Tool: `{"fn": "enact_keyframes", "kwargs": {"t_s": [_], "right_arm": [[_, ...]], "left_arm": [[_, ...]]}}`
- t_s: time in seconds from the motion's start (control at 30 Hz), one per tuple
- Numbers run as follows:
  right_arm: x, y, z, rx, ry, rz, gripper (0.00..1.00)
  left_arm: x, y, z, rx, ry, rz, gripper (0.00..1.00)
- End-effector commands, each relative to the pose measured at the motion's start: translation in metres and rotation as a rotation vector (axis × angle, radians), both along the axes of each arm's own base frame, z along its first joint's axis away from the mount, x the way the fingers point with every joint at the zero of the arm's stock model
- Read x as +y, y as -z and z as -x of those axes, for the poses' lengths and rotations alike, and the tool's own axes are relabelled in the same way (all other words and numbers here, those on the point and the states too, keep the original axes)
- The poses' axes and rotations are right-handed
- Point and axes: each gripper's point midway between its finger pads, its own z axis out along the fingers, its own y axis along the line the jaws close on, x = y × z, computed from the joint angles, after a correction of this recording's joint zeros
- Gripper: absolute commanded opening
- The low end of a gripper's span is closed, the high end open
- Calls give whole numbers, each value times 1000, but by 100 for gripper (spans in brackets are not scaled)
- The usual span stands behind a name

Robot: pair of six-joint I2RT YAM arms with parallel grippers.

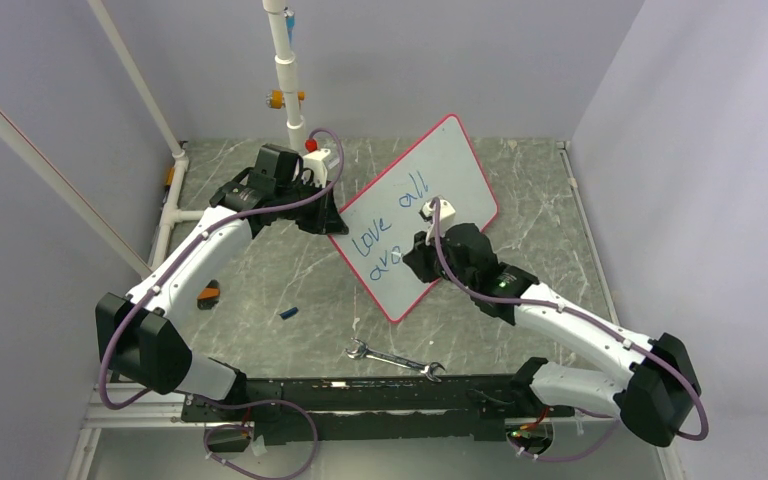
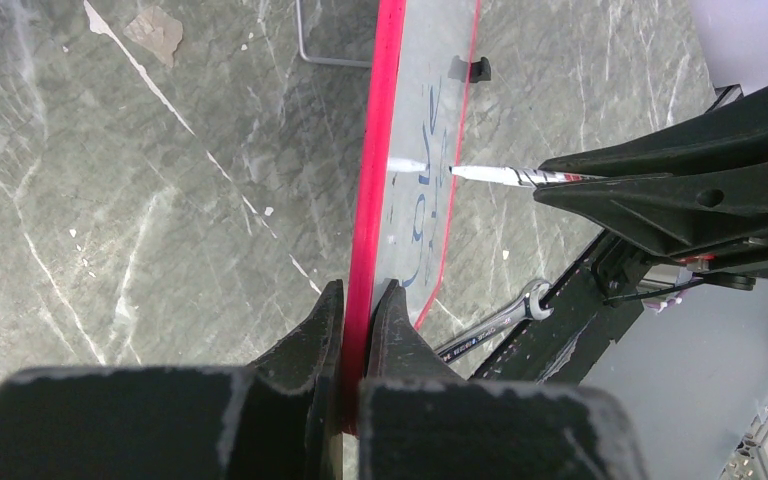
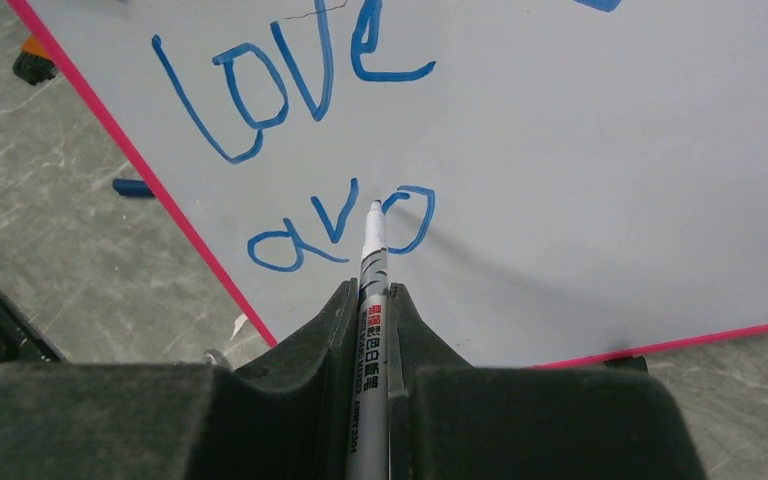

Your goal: Write a sentence on the whiteboard

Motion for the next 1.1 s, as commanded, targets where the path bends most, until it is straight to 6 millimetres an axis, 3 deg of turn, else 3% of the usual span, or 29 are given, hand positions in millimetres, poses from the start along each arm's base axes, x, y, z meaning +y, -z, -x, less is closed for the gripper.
{"fn": "enact_keyframes", "kwargs": {"t_s": [0.0, 0.2, 0.63, 1.07], "right_arm": [[-1, -25, -3, -74, 9, -53, 0], [-16, -25, -18, -87, 115, -9, 0], [-7, -28, -35, -97, 133, 3, 0], [-8, -11, -28, -59, 108, 23, 0]], "left_arm": [[78, 54, -20, -32, -155, -436, 0], [78, 53, -19, -35, -155, -433, 0], [78, 53, -19, -36, -155, -434, 0], [78, 53, -19, -35, -153, -433, 0]]}}
